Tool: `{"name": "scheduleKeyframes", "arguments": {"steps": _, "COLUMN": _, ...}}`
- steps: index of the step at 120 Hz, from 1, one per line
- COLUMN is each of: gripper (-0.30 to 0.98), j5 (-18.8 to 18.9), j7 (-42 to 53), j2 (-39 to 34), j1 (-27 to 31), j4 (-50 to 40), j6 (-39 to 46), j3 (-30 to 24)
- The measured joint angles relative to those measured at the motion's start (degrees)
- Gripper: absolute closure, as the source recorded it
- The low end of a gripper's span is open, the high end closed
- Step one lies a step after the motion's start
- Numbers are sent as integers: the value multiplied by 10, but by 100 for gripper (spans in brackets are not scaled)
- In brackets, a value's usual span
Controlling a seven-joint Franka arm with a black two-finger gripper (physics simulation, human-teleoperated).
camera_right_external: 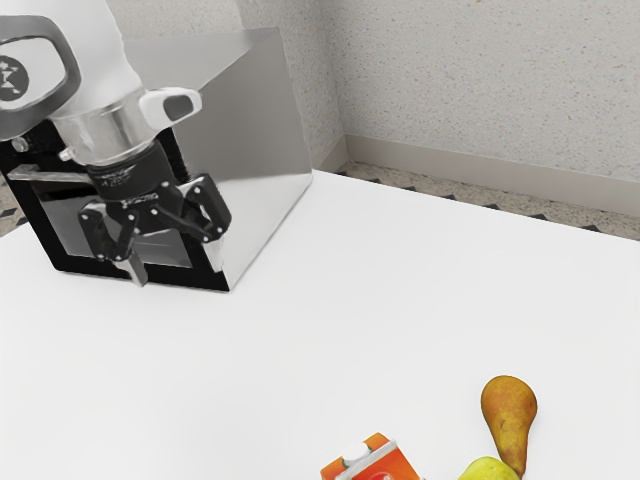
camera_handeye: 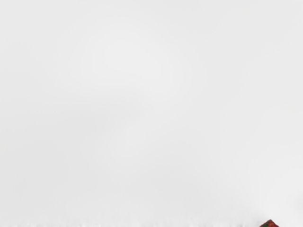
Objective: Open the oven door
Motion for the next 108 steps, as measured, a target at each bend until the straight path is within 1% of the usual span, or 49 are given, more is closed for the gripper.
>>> {"name": "scheduleKeyframes", "arguments": {"steps": 10, "gripper": 0, "j5": -8, "j7": -12, "j2": -1, "j1": -1, "j4": -27, "j6": 13, "j3": -3}}
{"name": "scheduleKeyframes", "arguments": {"steps": 17, "gripper": 0, "j5": -9, "j7": -19, "j2": 21, "j1": -1, "j4": -25, "j6": 21, "j3": -3}}
{"name": "scheduleKeyframes", "arguments": {"steps": 22, "gripper": 0, "j5": 5, "j7": -24, "j2": 38, "j1": -1, "j4": -20, "j6": 42, "j3": 1}}
{"name": "scheduleKeyframes", "arguments": {"steps": 27, "gripper": 0, "j5": 28, "j7": -28, "j2": 44, "j1": -6, "j4": -18, "j6": 83, "j3": 34}}
{"name": "scheduleKeyframes", "arguments": {"steps": 32, "gripper": 0, "j5": 44, "j7": -32, "j2": 38, "j1": 9, "j4": -18, "j6": 134, "j3": 73}}
{"name": "scheduleKeyframes", "arguments": {"steps": 34, "gripper": 0, "j5": 50, "j7": -34, "j2": 26, "j1": 24, "j4": -23, "j6": 153, "j3": 79}}
{"name": "scheduleKeyframes", "arguments": {"steps": 36, "gripper": 0, "j5": 54, "j7": -35, "j2": 12, "j1": 54, "j4": -29, "j6": 171, "j3": 72}}
{"name": "scheduleKeyframes", "arguments": {"steps": 44, "gripper": 0, "j5": 66, "j7": -41, "j2": -8, "j1": 184, "j4": -46, "j6": 244, "j3": 23}}
{"name": "scheduleKeyframes", "arguments": {"steps": 50, "gripper": 0, "j5": 68, "j7": -45, "j2": -10, "j1": 241, "j4": -64, "j6": 301, "j3": 5}}
{"name": "scheduleKeyframes", "arguments": {"steps": 56, "gripper": 0, "j5": 48, "j7": -48, "j2": 12, "j1": 270, "j4": -67, "j6": 353, "j3": -2}}
{"name": "scheduleKeyframes", "arguments": {"steps": 65, "gripper": 0, "j5": -2, "j7": -55, "j2": 34, "j1": 287, "j4": -69, "j6": 420, "j3": -5}}
{"name": "scheduleKeyframes", "arguments": {"steps": 70, "gripper": 0, "j5": -24, "j7": -58, "j2": 38, "j1": 297, "j4": -69, "j6": 447, "j3": -6}}
{"name": "scheduleKeyframes", "arguments": {"steps": 78, "gripper": 0, "j5": -73, "j7": -66, "j2": 39, "j1": 312, "j4": -70, "j6": 481, "j3": -6}}
{"name": "scheduleKeyframes", "arguments": {"steps": 82, "gripper": 0, "j5": -89, "j7": -73, "j2": 40, "j1": 315, "j4": -70, "j6": 495, "j3": -8}}
{"name": "scheduleKeyframes", "arguments": {"steps": 90, "gripper": 0, "j5": -94, "j7": -87, "j2": 29, "j1": 321, "j4": -77, "j6": 515, "j3": -9}}
{"name": "scheduleKeyframes", "arguments": {"steps": 99, "gripper": 0, "j5": -95, "j7": -101, "j2": 15, "j1": 383, "j4": -89, "j6": 532, "j3": -44}}
{"name": "scheduleKeyframes", "arguments": {"steps": 108, "gripper": 0, "j5": -94, "j7": -112, "j2": 24, "j1": 409, "j4": -92, "j6": 545, "j3": -61}}
